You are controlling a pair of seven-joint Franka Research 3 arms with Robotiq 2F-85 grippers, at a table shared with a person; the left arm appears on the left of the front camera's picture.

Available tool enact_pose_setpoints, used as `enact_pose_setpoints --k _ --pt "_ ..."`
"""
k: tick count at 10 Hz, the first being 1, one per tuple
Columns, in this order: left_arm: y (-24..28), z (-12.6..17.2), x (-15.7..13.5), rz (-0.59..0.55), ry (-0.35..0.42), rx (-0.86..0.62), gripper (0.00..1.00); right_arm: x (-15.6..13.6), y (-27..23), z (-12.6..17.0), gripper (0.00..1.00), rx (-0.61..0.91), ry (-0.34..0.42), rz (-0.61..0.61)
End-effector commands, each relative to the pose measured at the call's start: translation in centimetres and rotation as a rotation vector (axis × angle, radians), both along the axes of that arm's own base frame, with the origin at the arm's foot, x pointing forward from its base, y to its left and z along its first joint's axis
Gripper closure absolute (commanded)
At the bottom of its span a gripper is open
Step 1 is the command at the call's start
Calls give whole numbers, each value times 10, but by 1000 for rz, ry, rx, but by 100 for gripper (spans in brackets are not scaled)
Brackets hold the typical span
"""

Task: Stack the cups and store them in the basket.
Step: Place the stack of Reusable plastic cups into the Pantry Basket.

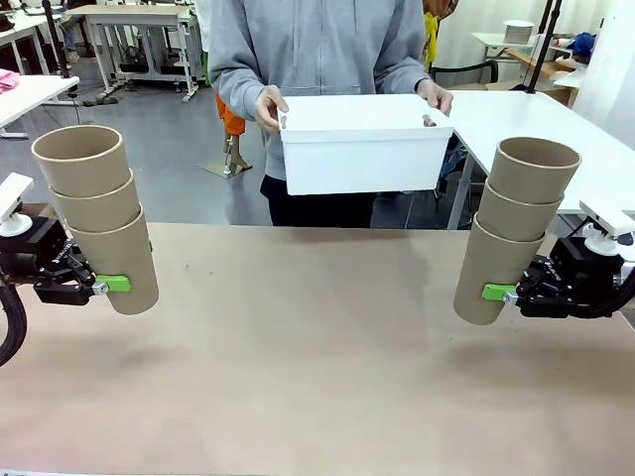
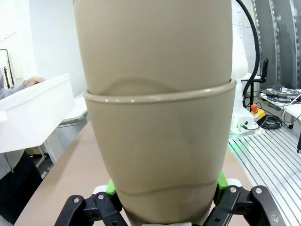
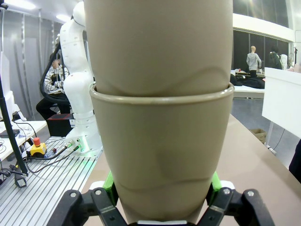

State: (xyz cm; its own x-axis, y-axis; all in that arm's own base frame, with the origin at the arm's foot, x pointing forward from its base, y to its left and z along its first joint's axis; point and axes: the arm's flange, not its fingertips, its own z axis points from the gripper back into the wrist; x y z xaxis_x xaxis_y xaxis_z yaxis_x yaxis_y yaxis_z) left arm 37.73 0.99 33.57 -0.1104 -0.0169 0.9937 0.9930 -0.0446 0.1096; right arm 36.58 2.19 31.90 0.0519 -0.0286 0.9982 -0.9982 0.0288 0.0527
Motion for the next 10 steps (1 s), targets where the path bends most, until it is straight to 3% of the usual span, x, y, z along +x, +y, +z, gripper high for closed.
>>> enact_pose_setpoints --k 1,10 --pt "-2 3 -2 -6 -9 -7 16 1 0 4 16 3 -11 -2" --pt "-2 3 -2 -6 -9 -7 16 1 0 4 16 3 -11 -2"
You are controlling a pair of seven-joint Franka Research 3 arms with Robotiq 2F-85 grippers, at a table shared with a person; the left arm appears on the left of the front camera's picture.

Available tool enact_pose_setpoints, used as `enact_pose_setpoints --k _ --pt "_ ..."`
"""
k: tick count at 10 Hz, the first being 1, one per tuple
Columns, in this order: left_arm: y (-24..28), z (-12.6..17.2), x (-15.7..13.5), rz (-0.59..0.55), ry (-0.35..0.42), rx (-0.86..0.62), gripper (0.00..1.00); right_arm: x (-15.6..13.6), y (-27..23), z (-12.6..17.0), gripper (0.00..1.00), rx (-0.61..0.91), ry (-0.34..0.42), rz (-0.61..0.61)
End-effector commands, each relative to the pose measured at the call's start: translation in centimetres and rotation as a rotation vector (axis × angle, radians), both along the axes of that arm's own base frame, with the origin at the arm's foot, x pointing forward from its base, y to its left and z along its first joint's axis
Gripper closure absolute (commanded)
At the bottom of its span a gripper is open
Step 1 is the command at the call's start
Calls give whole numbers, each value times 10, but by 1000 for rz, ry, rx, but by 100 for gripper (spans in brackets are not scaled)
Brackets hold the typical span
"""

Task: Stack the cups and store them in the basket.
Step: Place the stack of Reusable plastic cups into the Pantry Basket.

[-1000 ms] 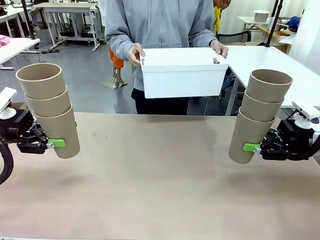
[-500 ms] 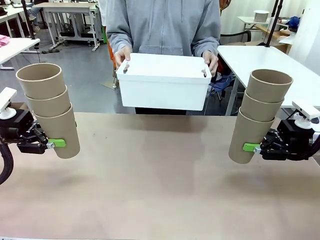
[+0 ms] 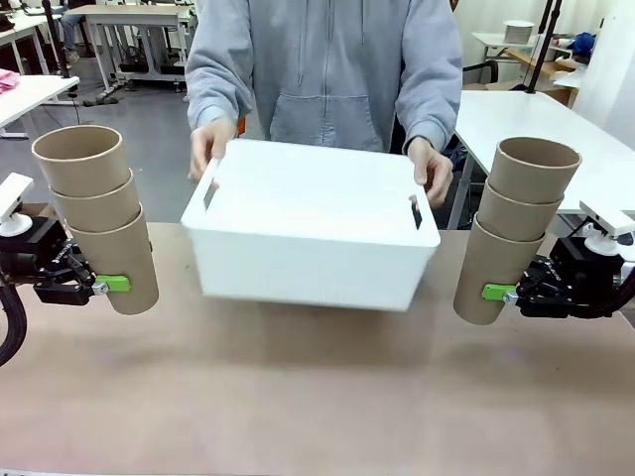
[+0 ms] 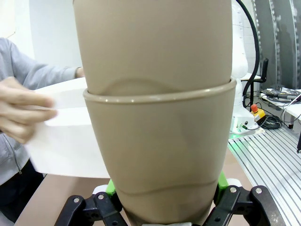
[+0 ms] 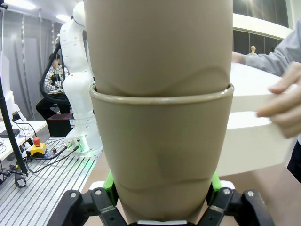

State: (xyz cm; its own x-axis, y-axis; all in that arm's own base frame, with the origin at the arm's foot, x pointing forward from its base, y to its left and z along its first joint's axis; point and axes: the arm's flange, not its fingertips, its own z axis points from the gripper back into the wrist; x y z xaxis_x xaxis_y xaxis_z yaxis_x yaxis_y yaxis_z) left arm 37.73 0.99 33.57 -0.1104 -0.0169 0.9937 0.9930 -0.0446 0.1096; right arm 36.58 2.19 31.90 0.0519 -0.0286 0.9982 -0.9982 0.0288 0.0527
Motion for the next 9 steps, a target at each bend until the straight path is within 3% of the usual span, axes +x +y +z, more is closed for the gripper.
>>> enact_pose_setpoints --k 1,9 --pt "-2 3 -2 -6 -9 -7 16 1 0 4 16 3 -11 -2" --pt "-2 3 -2 -6 -9 -7 16 1 0 4 16 3 -11 -2"
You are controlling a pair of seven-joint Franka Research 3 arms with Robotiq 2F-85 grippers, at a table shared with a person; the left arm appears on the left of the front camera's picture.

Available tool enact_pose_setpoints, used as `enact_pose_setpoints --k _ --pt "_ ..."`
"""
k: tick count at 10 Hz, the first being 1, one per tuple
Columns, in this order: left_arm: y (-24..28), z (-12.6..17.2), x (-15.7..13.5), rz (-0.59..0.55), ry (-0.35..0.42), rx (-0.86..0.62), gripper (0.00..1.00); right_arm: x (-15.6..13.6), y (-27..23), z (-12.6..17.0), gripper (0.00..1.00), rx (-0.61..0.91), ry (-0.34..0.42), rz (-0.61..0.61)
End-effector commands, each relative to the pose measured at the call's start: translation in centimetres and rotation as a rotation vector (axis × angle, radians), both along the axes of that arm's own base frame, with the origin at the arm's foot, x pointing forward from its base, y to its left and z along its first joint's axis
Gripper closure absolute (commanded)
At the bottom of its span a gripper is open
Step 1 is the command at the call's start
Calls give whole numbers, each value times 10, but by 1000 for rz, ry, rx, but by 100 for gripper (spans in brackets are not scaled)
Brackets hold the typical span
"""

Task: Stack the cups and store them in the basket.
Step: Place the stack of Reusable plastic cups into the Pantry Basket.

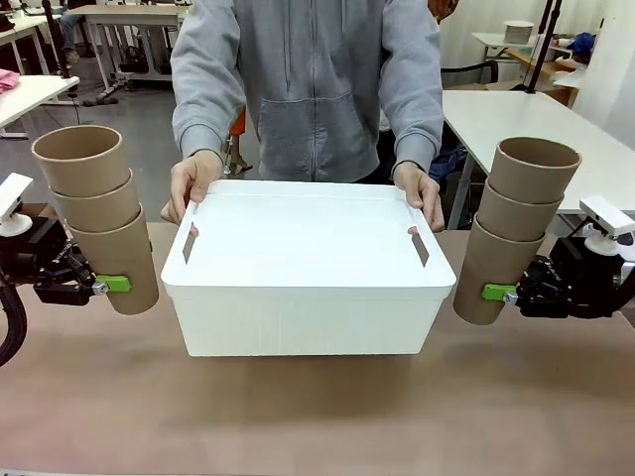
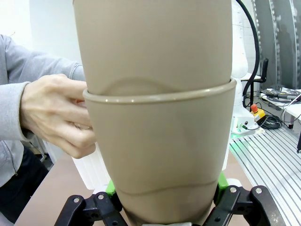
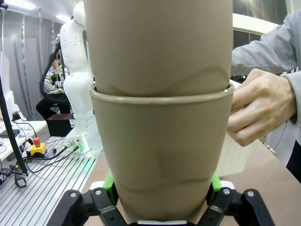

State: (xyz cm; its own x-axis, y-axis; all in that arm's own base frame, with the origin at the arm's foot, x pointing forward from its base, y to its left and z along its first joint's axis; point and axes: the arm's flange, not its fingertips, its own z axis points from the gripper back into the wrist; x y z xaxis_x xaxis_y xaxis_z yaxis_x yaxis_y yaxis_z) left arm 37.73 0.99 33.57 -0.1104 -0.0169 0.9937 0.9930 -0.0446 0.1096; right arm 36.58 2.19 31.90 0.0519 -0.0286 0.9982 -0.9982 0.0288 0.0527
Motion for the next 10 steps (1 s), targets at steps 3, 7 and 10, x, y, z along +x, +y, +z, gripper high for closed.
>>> enact_pose_setpoints --k 3,7,10 --pt "-2 3 -2 -6 -9 -7 16 1 0 4 16 3 -11 -2" --pt "-2 3 -2 -6 -9 -7 16 1 0 4 16 3 -11 -2" --pt "-2 3 -2 -6 -9 -7 16 1 0 4 16 3 -11 -2"
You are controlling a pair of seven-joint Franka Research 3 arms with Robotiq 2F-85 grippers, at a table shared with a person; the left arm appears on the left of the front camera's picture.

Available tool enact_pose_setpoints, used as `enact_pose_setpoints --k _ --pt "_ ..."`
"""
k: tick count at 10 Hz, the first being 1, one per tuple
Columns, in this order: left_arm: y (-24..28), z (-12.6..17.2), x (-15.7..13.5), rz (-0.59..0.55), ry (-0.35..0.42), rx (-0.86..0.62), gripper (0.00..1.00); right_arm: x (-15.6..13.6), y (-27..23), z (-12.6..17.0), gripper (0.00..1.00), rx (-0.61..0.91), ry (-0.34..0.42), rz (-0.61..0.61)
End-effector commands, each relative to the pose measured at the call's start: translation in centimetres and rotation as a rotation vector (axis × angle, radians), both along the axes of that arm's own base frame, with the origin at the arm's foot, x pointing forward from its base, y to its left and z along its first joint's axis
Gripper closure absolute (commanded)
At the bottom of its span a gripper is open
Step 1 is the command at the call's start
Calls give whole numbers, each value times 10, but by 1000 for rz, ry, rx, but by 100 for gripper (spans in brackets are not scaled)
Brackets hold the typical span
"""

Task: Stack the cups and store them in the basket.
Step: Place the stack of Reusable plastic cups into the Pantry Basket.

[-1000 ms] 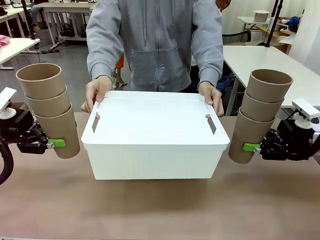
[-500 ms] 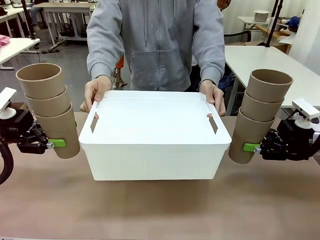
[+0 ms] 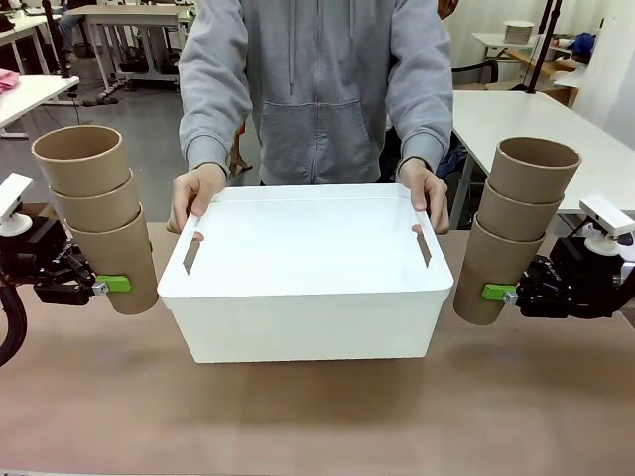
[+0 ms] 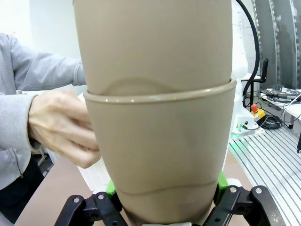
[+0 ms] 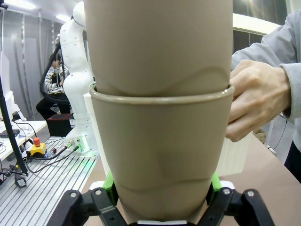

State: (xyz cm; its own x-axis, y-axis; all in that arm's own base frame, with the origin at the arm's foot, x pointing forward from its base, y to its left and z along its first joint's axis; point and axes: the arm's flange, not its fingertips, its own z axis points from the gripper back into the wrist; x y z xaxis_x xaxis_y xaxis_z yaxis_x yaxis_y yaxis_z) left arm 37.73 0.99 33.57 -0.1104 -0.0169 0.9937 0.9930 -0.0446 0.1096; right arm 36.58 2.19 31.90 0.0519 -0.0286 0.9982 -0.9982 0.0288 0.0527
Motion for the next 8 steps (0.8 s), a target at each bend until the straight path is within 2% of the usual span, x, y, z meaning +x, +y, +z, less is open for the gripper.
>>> enact_pose_setpoints --k 1,8 --pt "-2 3 -2 -6 -9 -7 16 1 0 4 16 3 -11 -2" --pt "-2 3 -2 -6 -9 -7 16 1 0 4 16 3 -11 -2"
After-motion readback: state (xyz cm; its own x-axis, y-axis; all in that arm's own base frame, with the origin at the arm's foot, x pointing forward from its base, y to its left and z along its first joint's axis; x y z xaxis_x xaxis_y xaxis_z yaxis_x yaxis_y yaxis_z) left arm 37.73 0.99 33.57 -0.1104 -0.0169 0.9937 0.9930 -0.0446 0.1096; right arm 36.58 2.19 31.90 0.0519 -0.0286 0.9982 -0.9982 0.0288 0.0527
